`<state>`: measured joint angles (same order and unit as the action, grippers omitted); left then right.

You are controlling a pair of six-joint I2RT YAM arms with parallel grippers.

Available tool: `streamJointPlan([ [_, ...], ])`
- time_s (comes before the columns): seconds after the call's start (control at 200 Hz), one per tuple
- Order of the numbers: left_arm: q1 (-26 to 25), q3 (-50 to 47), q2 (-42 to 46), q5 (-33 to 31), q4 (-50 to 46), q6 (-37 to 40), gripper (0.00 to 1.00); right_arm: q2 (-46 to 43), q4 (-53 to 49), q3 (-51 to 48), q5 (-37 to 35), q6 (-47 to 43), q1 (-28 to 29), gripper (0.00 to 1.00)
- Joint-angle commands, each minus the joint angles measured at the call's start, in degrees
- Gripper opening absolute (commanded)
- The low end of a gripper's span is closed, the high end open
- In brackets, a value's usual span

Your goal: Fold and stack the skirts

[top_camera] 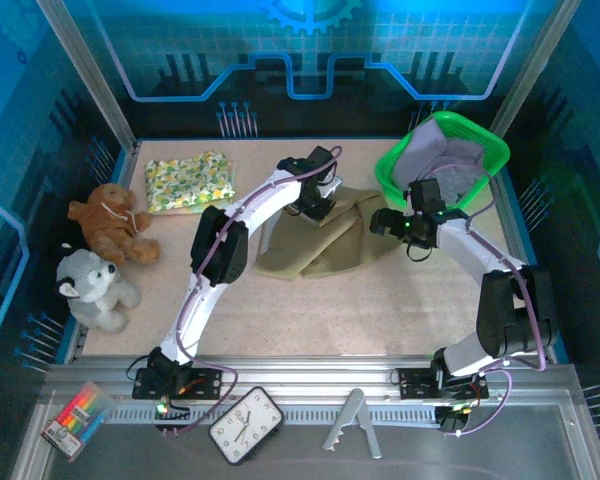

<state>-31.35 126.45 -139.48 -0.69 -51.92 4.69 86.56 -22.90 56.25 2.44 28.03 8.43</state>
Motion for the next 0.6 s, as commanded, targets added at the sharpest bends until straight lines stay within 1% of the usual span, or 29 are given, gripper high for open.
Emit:
streamJointPlan([
  [0.0,0.2,-4.5,4.8,-1.1,3.6,-2.0,0.00,-0.9,-1.5,1.1,1.8,-2.6,-0.7,1.00],
  [0.155,1.1,-27.9,21.0,-6.0,17.6,-5.2,0.00,0.5,-4.6,2.2,-0.1,-6.6,-1.1,0.99],
  [0.225,2.5,-36.8,28.3,-8.6,21.2,-6.8,0.00,1.8,-6.0,2.9,-0.5,-8.2,-1.5,0.97],
  [0.275,3.7,-41.5,32.8,-9.4,22.5,-7.6,0.00,3.2,-6.8,3.5,-0.2,-9.5,-1.9,0.95],
  [0.395,6.2,-49.4,40.3,-10.0,25.1,-8.1,0.00,7.6,-8.5,6.7,2.5,-14.0,-2.2,0.84],
  [0.485,6.9,-52.0,43.0,-13.3,25.7,-7.6,0.00,10.9,-9.5,9.6,2.5,-17.0,-2.2,0.75],
  [0.595,8.6,-54.1,45.4,-17.5,26.1,-8.0,0.00,13.9,-10.0,12.7,5.2,-22.5,-1.9,0.69],
])
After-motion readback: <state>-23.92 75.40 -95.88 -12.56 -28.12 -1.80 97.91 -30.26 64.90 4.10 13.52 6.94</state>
